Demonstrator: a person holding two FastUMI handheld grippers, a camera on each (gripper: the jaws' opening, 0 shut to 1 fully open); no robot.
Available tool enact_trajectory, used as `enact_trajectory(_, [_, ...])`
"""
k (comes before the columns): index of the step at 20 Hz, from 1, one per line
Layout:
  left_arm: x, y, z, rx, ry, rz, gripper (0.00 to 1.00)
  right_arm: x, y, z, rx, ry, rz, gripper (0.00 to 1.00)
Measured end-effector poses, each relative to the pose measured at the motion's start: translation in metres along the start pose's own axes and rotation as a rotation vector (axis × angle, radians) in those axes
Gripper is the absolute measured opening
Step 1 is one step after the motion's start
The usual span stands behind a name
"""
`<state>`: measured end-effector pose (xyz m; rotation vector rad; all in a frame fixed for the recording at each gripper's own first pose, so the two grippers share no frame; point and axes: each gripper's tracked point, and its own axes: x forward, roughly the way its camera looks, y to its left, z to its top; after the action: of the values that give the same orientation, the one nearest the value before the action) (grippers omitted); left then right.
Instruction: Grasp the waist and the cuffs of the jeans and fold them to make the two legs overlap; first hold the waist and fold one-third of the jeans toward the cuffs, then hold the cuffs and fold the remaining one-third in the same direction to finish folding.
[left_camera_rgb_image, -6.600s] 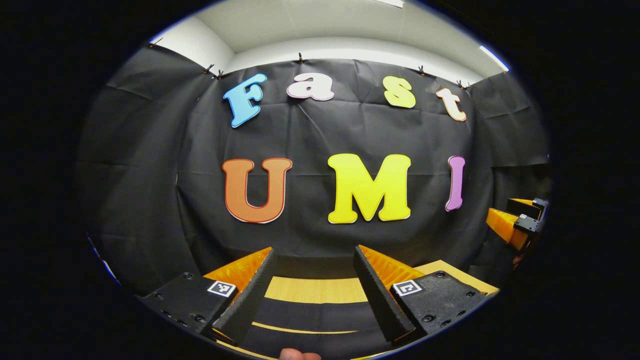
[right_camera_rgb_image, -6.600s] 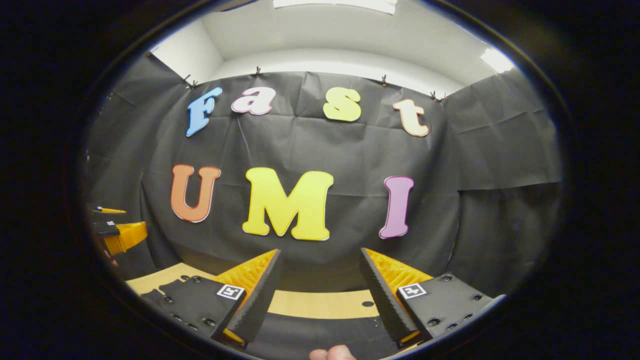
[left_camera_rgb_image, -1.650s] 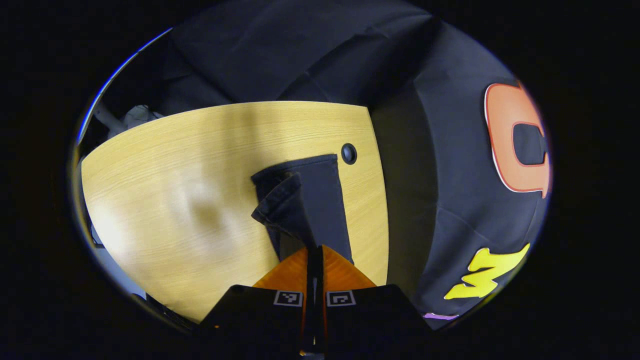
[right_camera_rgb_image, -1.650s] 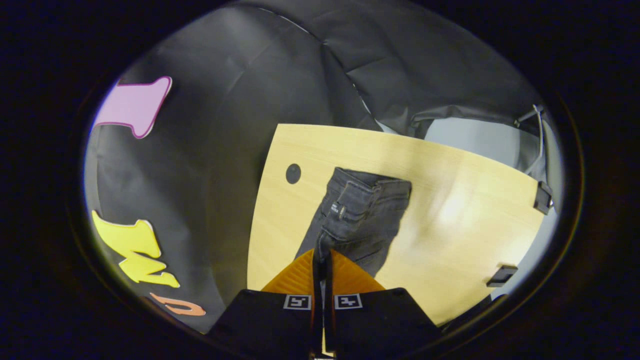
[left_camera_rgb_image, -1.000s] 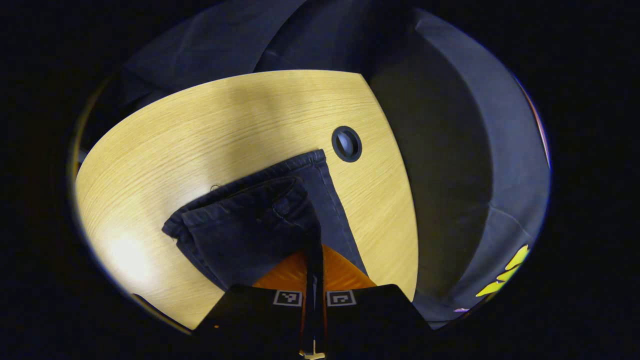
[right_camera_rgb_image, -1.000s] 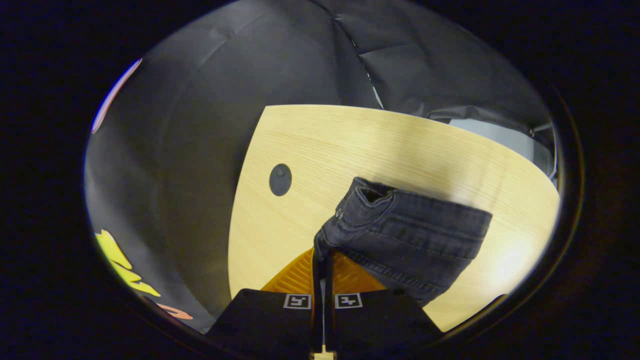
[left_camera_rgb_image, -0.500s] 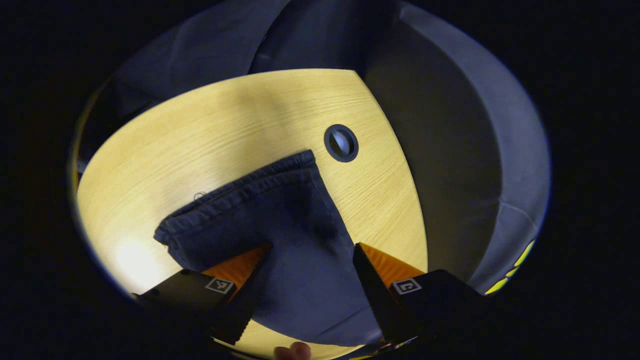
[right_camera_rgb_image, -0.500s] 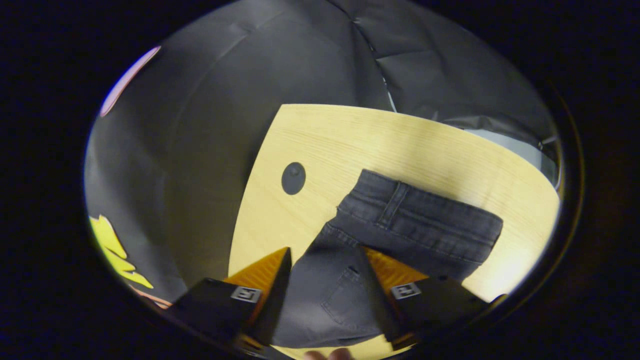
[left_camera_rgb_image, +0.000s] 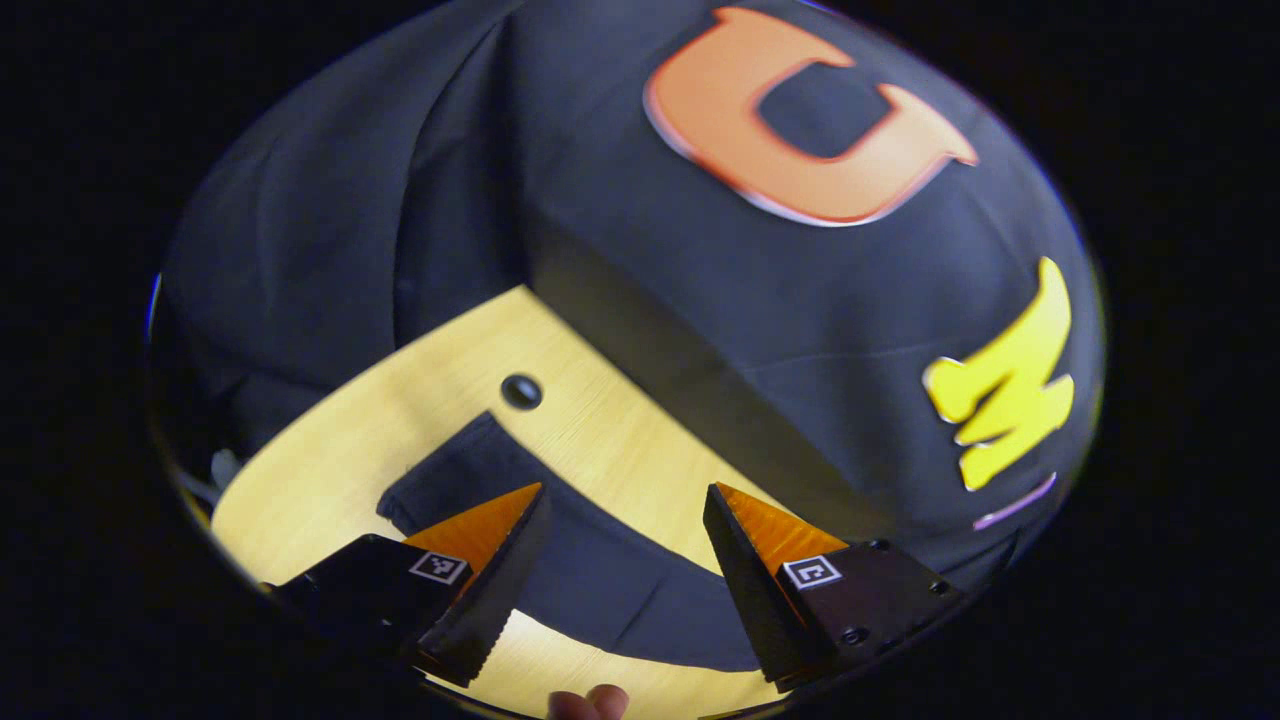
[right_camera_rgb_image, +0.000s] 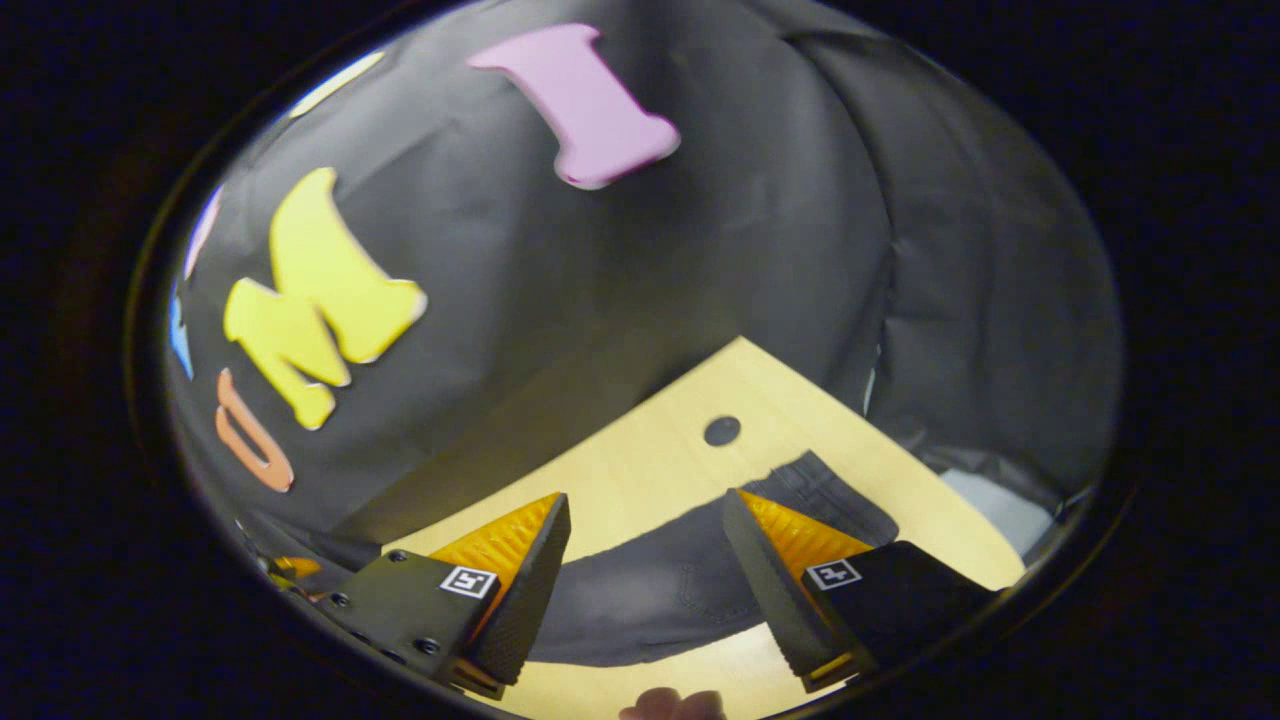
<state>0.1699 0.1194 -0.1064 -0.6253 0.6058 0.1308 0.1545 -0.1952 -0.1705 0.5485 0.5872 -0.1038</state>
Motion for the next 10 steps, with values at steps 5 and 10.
enact_trajectory(5, [-0.069,-0.065,-0.033,0.273,-0.244,-0.148,0.99,-0.102,0.052,-0.004,-0.252,-0.200,0.085,0.96])
enact_trajectory(10, [-0.115,-0.092,-0.082,0.373,-0.341,-0.186,1.00,-0.167,0.040,-0.034,-0.340,-0.277,0.033,0.98])
